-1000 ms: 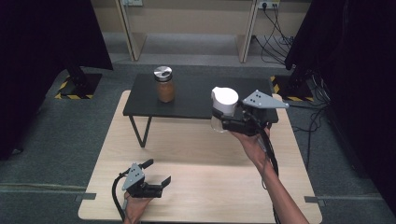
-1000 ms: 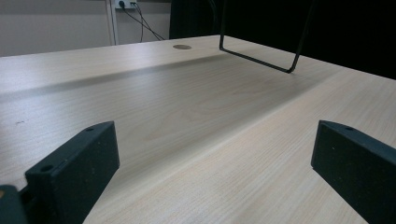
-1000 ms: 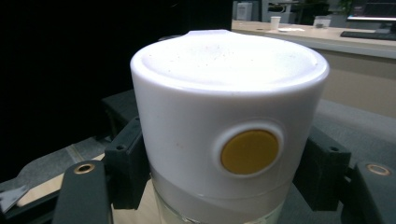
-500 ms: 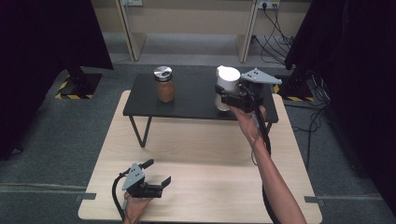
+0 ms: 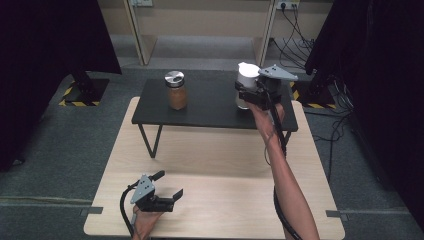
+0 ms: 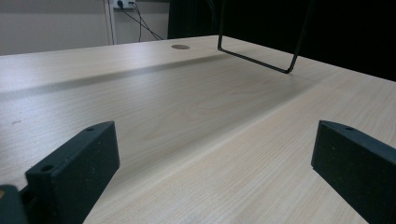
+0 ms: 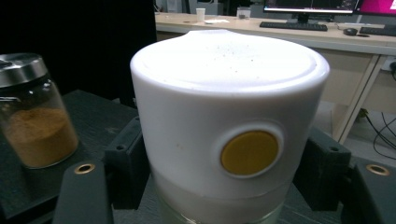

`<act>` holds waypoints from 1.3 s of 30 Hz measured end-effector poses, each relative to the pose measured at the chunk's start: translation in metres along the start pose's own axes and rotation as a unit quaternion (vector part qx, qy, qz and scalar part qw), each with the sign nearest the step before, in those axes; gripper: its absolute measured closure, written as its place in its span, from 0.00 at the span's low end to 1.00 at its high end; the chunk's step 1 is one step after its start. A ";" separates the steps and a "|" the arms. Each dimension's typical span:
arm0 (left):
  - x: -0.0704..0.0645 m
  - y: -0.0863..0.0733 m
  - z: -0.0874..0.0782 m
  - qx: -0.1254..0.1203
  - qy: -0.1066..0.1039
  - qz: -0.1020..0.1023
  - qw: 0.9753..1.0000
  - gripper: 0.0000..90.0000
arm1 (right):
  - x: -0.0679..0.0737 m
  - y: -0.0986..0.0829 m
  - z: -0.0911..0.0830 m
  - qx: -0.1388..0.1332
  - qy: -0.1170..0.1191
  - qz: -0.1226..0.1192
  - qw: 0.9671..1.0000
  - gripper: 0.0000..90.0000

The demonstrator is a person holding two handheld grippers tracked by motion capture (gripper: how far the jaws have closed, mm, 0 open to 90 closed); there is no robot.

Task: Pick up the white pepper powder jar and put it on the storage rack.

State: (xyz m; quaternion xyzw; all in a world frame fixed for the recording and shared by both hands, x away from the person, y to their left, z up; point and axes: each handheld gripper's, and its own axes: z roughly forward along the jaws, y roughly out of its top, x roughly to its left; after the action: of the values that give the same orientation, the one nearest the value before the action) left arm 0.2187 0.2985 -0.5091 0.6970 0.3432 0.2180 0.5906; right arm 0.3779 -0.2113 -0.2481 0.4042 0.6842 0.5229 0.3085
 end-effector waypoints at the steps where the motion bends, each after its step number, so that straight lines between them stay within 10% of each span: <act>1: 0.000 0.000 0.000 0.000 0.000 0.000 1.000 0.00 | 0.000 0.000 0.001 0.001 -0.002 0.000 1.000 0.34; 26: 0.000 0.000 0.000 0.000 -0.001 0.000 1.000 0.00 | 0.007 -0.013 0.012 -0.008 -0.030 0.013 0.999 0.33; 32: -0.001 0.000 0.000 0.000 -0.001 0.004 1.000 0.00 | 0.009 -0.017 0.010 -0.016 -0.031 0.017 0.999 0.06; 39: -0.001 0.001 0.000 0.002 -0.001 0.008 1.000 0.00 | 0.000 -0.019 0.001 -0.017 -0.012 0.026 0.999 0.00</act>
State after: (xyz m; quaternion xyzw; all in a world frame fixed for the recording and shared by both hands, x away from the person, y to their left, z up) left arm 0.2188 0.2976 -0.5084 0.7013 0.3373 0.2210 0.5878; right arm 0.3742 -0.2135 -0.2670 0.4230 0.6603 0.5378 0.3097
